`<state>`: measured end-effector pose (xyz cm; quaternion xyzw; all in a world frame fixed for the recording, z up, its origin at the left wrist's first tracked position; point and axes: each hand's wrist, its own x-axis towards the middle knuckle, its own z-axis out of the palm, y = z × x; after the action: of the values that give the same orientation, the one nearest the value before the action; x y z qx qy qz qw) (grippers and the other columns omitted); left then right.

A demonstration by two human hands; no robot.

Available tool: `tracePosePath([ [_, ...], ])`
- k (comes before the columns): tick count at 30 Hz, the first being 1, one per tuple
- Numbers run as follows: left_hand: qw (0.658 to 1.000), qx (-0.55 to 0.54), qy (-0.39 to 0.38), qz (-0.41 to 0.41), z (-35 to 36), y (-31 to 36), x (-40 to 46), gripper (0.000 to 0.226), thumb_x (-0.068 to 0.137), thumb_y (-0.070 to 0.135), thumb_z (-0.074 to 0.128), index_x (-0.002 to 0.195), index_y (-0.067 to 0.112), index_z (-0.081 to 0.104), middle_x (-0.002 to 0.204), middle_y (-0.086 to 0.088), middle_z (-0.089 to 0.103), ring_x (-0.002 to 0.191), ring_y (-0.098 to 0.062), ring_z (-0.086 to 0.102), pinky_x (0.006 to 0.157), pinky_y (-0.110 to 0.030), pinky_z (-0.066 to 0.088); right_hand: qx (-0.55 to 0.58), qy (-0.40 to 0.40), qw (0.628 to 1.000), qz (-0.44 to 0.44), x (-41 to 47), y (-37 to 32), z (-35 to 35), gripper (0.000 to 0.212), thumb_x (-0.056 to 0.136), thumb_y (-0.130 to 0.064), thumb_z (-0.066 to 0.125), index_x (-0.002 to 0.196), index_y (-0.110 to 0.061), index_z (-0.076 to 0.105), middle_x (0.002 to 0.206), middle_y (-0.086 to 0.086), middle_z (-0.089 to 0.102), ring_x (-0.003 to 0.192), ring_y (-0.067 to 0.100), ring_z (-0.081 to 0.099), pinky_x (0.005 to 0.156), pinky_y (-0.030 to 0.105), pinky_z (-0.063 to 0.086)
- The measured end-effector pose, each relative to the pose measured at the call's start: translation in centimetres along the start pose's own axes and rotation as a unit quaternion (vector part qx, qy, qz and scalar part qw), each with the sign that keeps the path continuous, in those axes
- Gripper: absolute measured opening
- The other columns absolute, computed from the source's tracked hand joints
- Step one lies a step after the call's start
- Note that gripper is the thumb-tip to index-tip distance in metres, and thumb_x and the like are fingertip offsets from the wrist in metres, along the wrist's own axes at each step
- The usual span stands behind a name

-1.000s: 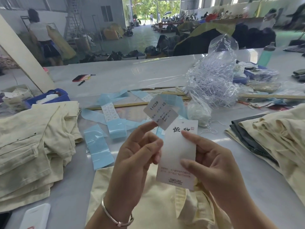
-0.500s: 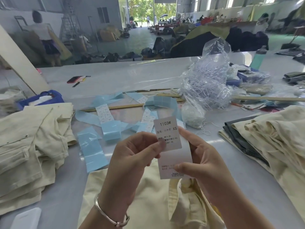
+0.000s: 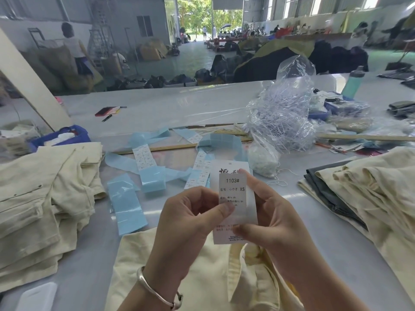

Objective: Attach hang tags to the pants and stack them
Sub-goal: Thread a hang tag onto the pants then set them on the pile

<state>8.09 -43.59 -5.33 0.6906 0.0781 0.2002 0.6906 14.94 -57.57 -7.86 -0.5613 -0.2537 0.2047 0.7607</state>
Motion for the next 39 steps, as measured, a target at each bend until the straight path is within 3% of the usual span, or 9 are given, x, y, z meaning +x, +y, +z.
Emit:
tracePosePath([
  [2, 1.0, 0.022, 0.013, 0.002, 0.1, -0.1, -0.1, 0.016, 0.066, 0.024, 0.078, 0.074, 0.011, 0.073, 0.079, -0.013, 0.074, 0.076, -0.032, 0.068, 0.074, -0.048, 0.056, -0.004, 0.001, 1.0, -0.004, -0.1, 0.0, -0.1, 0.088, 0.063, 0.023, 0.058, 0.141, -0.018, 0.043, 0.111, 0.012, 0.07, 0.093, 0.021, 0.069, 0.073, 0.031, 0.057],
  [4, 0.998, 0.051, 0.024, 0.012, 0.2, -0.1, -0.2, 0.018, 0.066, 0.028, 0.079, 0.073, 0.013, 0.072, 0.075, -0.01, 0.074, 0.074, -0.037, 0.067, 0.073, -0.05, 0.055, -0.007, 0.0, 1.0, -0.008, -0.2, 0.1, -0.1, 0.09, 0.064, 0.022, 0.059, 0.141, -0.021, 0.042, 0.114, 0.009, 0.07, 0.096, 0.02, 0.069, 0.077, 0.031, 0.056],
  [8, 0.986, 0.141, 0.066, 0.062, 0.6, -0.2, -0.4, 0.024, 0.062, 0.039, 0.08, 0.067, 0.019, 0.067, 0.057, 0.007, 0.062, 0.049, -0.006, 0.045, 0.049, -0.019, 0.041, -0.025, 0.005, 0.999, -0.025, -0.5, 0.3, 0.0, 0.091, 0.062, 0.012, 0.062, 0.142, -0.025, 0.039, 0.117, 0.005, 0.069, 0.107, 0.024, 0.067, 0.085, 0.032, 0.054],
  [14, 0.964, 0.213, 0.102, 0.122, 1.1, -0.4, -0.9, 0.031, 0.065, 0.047, 0.079, 0.069, 0.022, 0.061, 0.058, 0.005, 0.062, 0.045, -0.004, 0.043, 0.044, -0.022, 0.04, -0.005, 0.015, 0.999, -0.046, -0.9, 0.3, 0.5, 0.09, 0.065, 0.011, 0.068, 0.143, -0.023, 0.036, 0.12, 0.004, 0.069, 0.112, 0.027, 0.065, 0.093, 0.044, 0.053],
  [18, 0.952, 0.234, 0.123, 0.154, 1.1, -0.4, -1.1, 0.029, 0.066, 0.049, 0.078, 0.067, 0.028, 0.057, 0.056, 0.016, 0.058, 0.043, -0.001, 0.044, 0.045, -0.009, 0.033, 0.017, 0.007, 0.999, -0.045, -1.0, 0.2, 0.7, 0.092, 0.066, 0.012, 0.069, 0.145, -0.021, 0.034, 0.12, 0.012, 0.067, 0.111, 0.031, 0.065, 0.089, 0.046, 0.055],
  [25, 0.915, 0.308, 0.139, 0.222, 0.5, -0.9, -0.6, 0.029, 0.07, 0.058, 0.069, 0.08, 0.034, 0.057, 0.088, 0.014, 0.056, 0.067, -0.009, 0.058, 0.05, -0.016, 0.041, 0.024, 0.011, 0.998, -0.05, -0.8, 0.2, 1.0, 0.094, 0.066, 0.012, 0.07, 0.147, -0.02, 0.033, 0.121, 0.011, 0.067, 0.109, 0.031, 0.066, 0.085, 0.044, 0.056],
  [31, 0.923, 0.313, 0.128, 0.183, 0.5, -2.2, -0.4, 0.042, 0.069, 0.066, 0.064, 0.103, 0.041, 0.063, 0.113, 0.019, 0.048, 0.089, -0.002, 0.058, 0.06, -0.008, 0.045, 0.051, 0.012, 0.998, -0.047, -0.7, 0.5, 0.9, 0.094, 0.066, 0.011, 0.071, 0.147, -0.016, 0.032, 0.121, 0.012, 0.067, 0.11, 0.029, 0.065, 0.081, 0.039, 0.057],
  [35, 0.93, 0.309, 0.122, 0.154, -0.4, -2.3, -0.3, 0.08, 0.072, 0.065, 0.07, 0.143, 0.05, 0.036, 0.112, 0.019, 0.05, 0.089, -0.002, 0.058, 0.065, -0.011, 0.049, 0.066, 0.001, 0.997, -0.032, -0.9, 0.8, 0.7, 0.098, 0.066, 0.012, 0.074, 0.149, -0.016, 0.03, 0.122, 0.014, 0.066, 0.113, 0.03, 0.064, 0.086, 0.04, 0.056],
  [39, 0.995, 0.062, 0.079, 0.02, -0.9, -2.0, -0.2, 0.074, 0.07, 0.041, 0.084, 0.136, 0.034, 0.05, 0.096, 0.0, 0.074, 0.083, -0.016, 0.072, 0.065, -0.022, 0.056, 0.022, 0.0, 0.999, -0.033, -0.9, 0.9, 0.6, 0.099, 0.063, 0.007, 0.076, 0.148, -0.022, 0.032, 0.122, 0.008, 0.066, 0.106, 0.029, 0.066, 0.088, 0.048, 0.055],
])
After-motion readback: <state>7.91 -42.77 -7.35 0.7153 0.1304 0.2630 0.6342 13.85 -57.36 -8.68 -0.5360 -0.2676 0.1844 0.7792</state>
